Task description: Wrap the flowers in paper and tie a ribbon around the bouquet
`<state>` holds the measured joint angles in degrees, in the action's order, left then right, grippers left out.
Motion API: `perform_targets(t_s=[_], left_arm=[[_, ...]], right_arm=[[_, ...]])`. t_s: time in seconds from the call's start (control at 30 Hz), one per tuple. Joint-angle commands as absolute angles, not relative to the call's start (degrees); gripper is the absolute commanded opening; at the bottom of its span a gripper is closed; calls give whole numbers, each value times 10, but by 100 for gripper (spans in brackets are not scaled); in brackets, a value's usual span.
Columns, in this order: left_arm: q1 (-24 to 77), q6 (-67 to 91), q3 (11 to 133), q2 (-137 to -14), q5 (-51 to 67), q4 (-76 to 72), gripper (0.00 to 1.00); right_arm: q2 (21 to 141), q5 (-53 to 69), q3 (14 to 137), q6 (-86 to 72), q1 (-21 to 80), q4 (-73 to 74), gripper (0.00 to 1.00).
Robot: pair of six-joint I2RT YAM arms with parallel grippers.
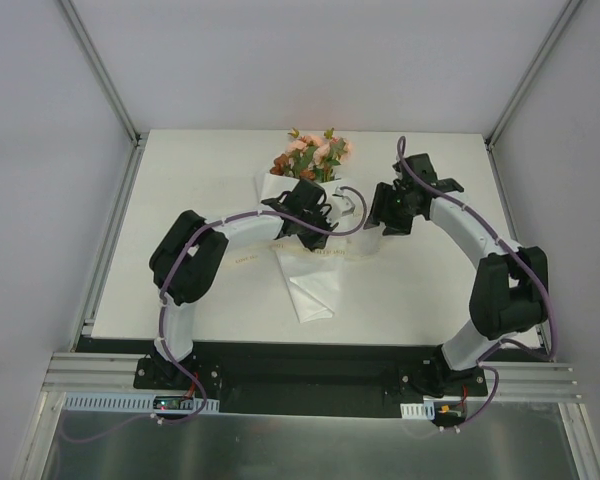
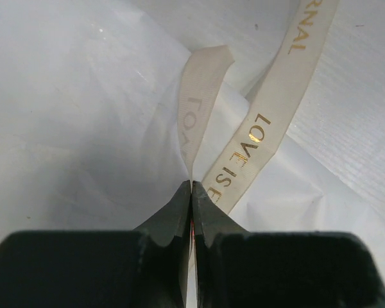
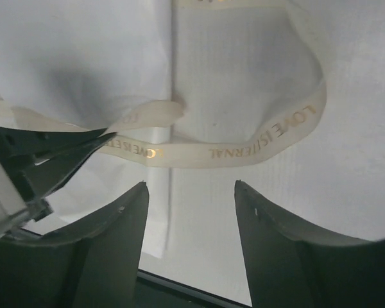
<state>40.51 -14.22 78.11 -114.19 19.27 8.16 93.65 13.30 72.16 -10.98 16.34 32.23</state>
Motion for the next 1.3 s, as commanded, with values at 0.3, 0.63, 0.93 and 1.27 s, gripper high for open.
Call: perform_targets(t_s=[0.3,0.63,0.93,1.27], left_arm=[[388,-79,837,-1113,272,147,0],[379,-48,856,-1124,283,168,0],[355,-10,863,-1133,298,176,0],[321,25,882,-1148,358,175,4]], right_arm=[[1131,117,944,81,101,384,64],[1220,158,968,127,106,412,55],[1075,214,876,28,111,361,1],[867,362,679,-427,192,27,1]])
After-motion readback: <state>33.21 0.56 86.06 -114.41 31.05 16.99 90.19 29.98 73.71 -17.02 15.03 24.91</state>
